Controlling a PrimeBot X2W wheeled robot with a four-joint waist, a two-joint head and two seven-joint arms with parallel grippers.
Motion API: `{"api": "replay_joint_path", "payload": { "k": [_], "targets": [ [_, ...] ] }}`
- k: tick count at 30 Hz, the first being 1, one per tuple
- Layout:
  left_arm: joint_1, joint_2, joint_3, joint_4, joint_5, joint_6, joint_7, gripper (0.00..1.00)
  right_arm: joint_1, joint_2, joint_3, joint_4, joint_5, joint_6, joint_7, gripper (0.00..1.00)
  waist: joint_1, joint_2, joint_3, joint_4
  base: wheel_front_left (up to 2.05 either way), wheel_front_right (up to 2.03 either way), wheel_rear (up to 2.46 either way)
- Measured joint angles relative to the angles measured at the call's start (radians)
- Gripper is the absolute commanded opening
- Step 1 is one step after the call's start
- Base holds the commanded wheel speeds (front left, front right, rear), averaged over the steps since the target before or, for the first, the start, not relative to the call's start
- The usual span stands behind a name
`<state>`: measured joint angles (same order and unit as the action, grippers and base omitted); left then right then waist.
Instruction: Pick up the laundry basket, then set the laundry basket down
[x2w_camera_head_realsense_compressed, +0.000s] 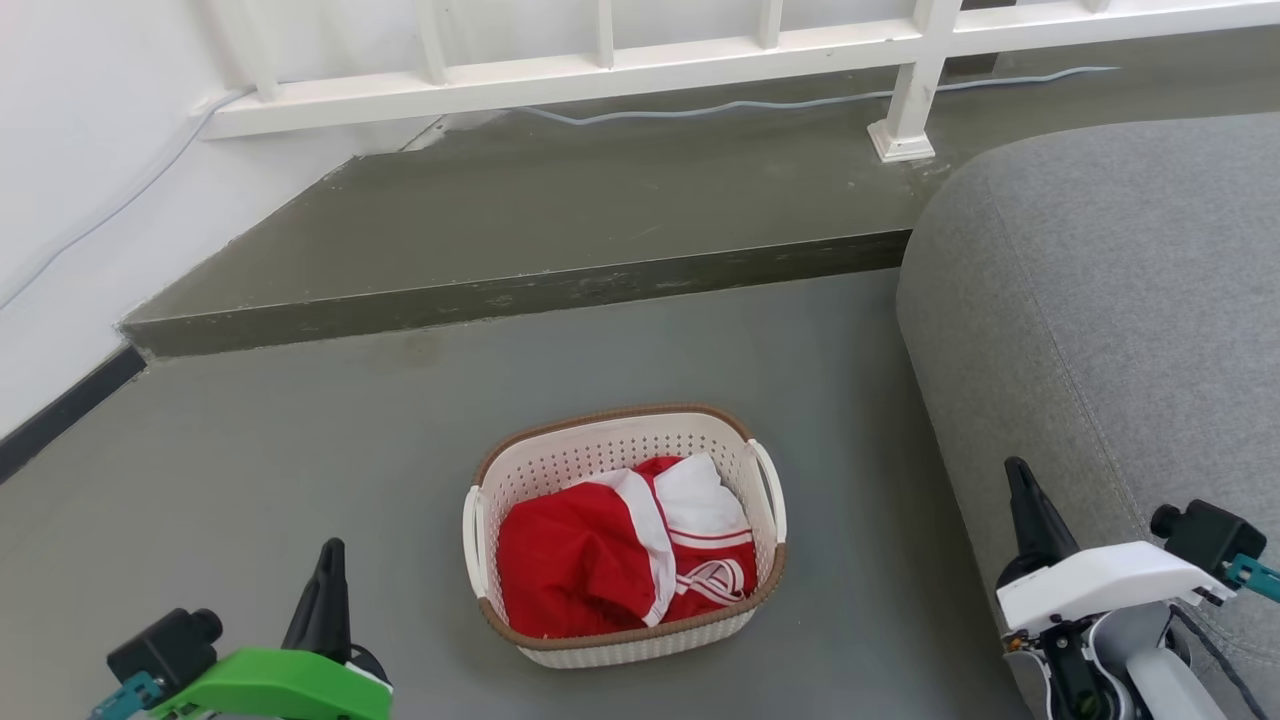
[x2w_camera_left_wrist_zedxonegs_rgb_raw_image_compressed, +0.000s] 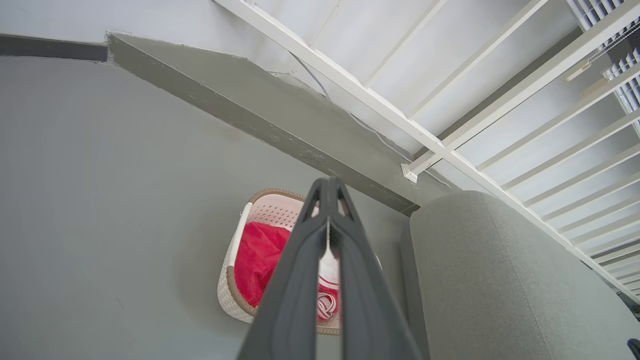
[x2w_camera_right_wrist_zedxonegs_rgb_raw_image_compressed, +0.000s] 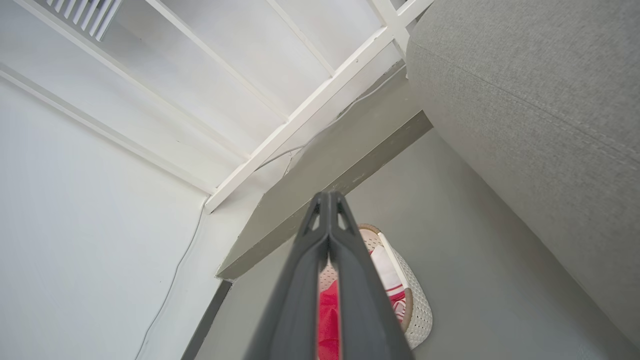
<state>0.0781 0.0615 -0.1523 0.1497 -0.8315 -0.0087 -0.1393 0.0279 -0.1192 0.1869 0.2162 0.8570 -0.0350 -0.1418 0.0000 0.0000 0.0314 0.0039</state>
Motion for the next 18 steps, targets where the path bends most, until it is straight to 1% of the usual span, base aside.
{"api": "replay_joint_path", "payload": {
  "k": [9,11,18],
  "targets": [
    [-0.017,0.007,0.021,0.011,-0.113,-0.009,0.025,0.00,-0.005,0.001,-0.032,0.002,0.108,0.018,0.027,0.00,0.0000,0.0000,-0.004,-0.001,0.00,0.00,0.00],
    [-0.019,0.008,0.025,0.014,-0.141,-0.010,0.027,0.00,-0.007,0.001,-0.040,0.003,0.133,0.026,0.030,0.00,0.0000,0.0000,-0.004,-0.001,0.00,0.00,0.00],
    [-0.032,0.011,0.040,0.028,-0.227,-0.019,0.052,0.00,-0.013,0.006,-0.063,0.009,0.215,0.037,0.052,0.00,0.0000,0.0000,-0.007,-0.001,0.00,0.00,0.00]
  ]
}}
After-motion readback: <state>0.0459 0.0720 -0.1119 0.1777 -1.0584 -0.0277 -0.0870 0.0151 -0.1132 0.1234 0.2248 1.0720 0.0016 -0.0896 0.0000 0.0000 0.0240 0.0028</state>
